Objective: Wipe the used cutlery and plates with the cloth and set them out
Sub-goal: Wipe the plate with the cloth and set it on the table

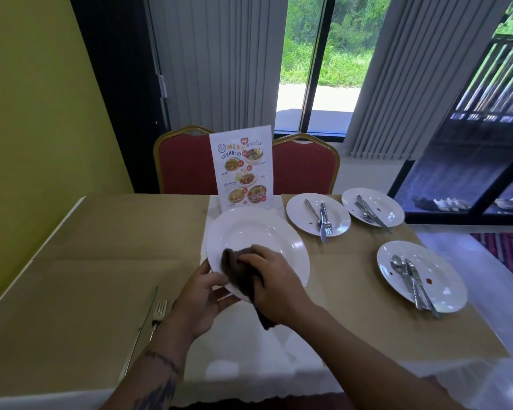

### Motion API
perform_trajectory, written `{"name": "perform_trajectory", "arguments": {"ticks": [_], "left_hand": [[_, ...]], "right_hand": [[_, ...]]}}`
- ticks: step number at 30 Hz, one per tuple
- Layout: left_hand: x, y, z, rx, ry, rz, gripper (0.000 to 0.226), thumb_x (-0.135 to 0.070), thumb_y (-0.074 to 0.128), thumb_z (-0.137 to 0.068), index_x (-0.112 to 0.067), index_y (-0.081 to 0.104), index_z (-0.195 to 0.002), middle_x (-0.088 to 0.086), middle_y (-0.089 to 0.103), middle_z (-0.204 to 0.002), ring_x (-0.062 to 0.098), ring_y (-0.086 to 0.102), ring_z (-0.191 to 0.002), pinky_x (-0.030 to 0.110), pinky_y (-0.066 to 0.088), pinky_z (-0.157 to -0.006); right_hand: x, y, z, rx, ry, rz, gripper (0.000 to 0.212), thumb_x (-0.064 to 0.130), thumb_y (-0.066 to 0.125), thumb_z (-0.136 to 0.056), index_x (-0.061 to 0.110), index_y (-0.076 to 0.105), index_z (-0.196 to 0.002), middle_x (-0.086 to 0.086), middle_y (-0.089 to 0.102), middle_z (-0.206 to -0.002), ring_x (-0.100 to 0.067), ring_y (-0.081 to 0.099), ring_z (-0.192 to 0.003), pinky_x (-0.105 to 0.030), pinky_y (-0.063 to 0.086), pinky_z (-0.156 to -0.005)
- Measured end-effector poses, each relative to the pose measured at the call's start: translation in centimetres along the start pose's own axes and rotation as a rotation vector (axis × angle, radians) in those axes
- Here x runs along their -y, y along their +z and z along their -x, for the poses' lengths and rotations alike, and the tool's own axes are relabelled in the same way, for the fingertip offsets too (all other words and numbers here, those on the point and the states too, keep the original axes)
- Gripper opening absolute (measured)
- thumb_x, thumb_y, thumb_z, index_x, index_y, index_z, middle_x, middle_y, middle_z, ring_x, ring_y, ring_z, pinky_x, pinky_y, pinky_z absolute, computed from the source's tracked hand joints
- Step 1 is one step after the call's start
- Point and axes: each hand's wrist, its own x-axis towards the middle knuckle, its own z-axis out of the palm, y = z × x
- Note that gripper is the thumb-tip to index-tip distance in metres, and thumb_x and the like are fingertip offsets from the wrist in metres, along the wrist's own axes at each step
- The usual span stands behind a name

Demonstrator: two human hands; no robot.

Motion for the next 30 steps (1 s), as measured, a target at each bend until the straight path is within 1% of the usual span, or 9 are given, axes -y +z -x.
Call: {"name": "perform_trajectory", "arguments": {"ticks": [3, 7, 9, 14, 17, 20, 23, 26, 30], "left_hand": [[-0.2, 0.0, 0.1, -0.047, 0.035, 0.006, 0.052, 0.009, 0.039, -0.088, -0.017, 0.065, -0.124, 0.019, 0.070, -0.116, 0.041, 0.065, -0.102, 0.055, 0.055, -0.089], [-0.4, -1.1, 0.5, -0.182, 0.023, 0.097, 0.047, 0.007, 0.040, -0.083, -0.009, 0.065, -0.119, 0.018, 0.070, -0.113, 0.040, 0.064, -0.098, 0.055, 0.053, -0.091], [-0.2, -1.2, 0.8, -0.201, -0.013, 0.076, 0.044, 0.005, 0.041, -0.082, -0.008, 0.065, -0.116, 0.016, 0.070, -0.108, 0.036, 0.064, -0.091, 0.052, 0.055, -0.087], [0.0, -0.4, 1.7, -0.161, -0.116, -0.034, 0.039, 0.006, 0.042, -0.081, -0.007, 0.067, -0.108, 0.009, 0.069, -0.085, 0.028, 0.060, -0.073, 0.036, 0.058, -0.062], [-0.3, 0.1, 1.8, -0.081, -0.127, -0.111, 0.044, 0.006, 0.043, -0.080, -0.012, 0.069, -0.111, 0.004, 0.070, -0.078, 0.026, 0.061, -0.073, 0.035, 0.057, -0.061], [-0.6, 1.0, 2.0, 0.017, -0.161, -0.181, 0.043, 0.005, 0.042, -0.080, -0.018, 0.073, -0.100, 0.005, 0.070, -0.081, 0.025, 0.062, -0.071, 0.035, 0.056, -0.063], [-0.8, 1.2, 2.2, 0.037, -0.188, -0.101, 0.035, -0.001, 0.048, -0.071, -0.013, 0.073, -0.092, 0.011, 0.067, -0.086, 0.025, 0.059, -0.073, 0.033, 0.053, -0.065], [-1.4, 0.5, 1.8, 0.015, -0.155, -0.067, 0.046, -0.007, 0.052, -0.059, -0.008, 0.069, -0.101, 0.013, 0.065, -0.090, 0.024, 0.058, -0.074, 0.031, 0.053, -0.065], [-2.1, -0.2, 1.6, -0.030, -0.083, -0.028, 0.048, -0.005, 0.052, -0.059, -0.005, 0.068, -0.104, 0.016, 0.064, -0.094, 0.029, 0.057, -0.081, 0.036, 0.051, -0.072]], "right_hand": [[-0.2, 0.9, 0.0, 0.122, 0.017, 0.059, 0.049, 0.016, 0.048, -0.098, 0.024, 0.053, -0.146, 0.003, 0.042, -0.158, -0.019, 0.032, -0.148, -0.044, 0.034, -0.120], [-1.8, 0.2, 0.5, 0.190, -0.013, 0.204, 0.049, 0.019, 0.045, -0.097, 0.028, 0.054, -0.145, 0.008, 0.037, -0.161, -0.014, 0.030, -0.150, -0.033, 0.032, -0.118], [-2.9, -0.1, 0.7, 0.219, 0.026, 0.318, 0.055, 0.022, 0.046, -0.097, 0.029, 0.044, -0.151, 0.007, 0.029, -0.165, -0.014, 0.023, -0.153, -0.034, 0.031, -0.118], [-4.8, 0.1, -0.4, 0.236, 0.168, 0.556, 0.077, 0.027, 0.045, -0.095, 0.013, 0.010, -0.162, -0.013, -0.003, -0.170, -0.034, -0.004, -0.157, -0.042, 0.004, -0.126], [-4.3, 0.3, -1.5, 0.164, 0.191, 0.528, 0.085, 0.028, 0.045, -0.095, 0.009, -0.004, -0.161, -0.020, -0.012, -0.168, -0.042, -0.012, -0.154, -0.046, -0.009, -0.123], [-2.3, 0.4, -2.6, 0.085, 0.117, 0.429, 0.088, 0.021, 0.046, -0.094, 0.012, -0.011, -0.161, -0.017, -0.016, -0.167, -0.039, -0.018, -0.153, -0.043, -0.019, -0.117], [0.0, 0.3, -3.5, 0.089, -0.024, 0.327, 0.085, 0.023, 0.045, -0.091, 0.027, -0.003, -0.162, -0.007, -0.012, -0.170, -0.035, -0.017, -0.154, -0.048, -0.013, -0.121], [0.9, -0.2, -3.2, 0.132, -0.128, 0.248, 0.081, 0.027, 0.035, -0.086, 0.033, 0.005, -0.162, -0.003, -0.005, -0.171, -0.031, -0.014, -0.156, -0.052, -0.003, -0.126], [1.1, 0.1, -1.6, 0.163, -0.202, 0.152, 0.070, 0.027, 0.039, -0.098, 0.037, 0.010, -0.161, 0.004, -0.003, -0.171, -0.022, -0.012, -0.157, -0.048, 0.003, -0.126]]}}
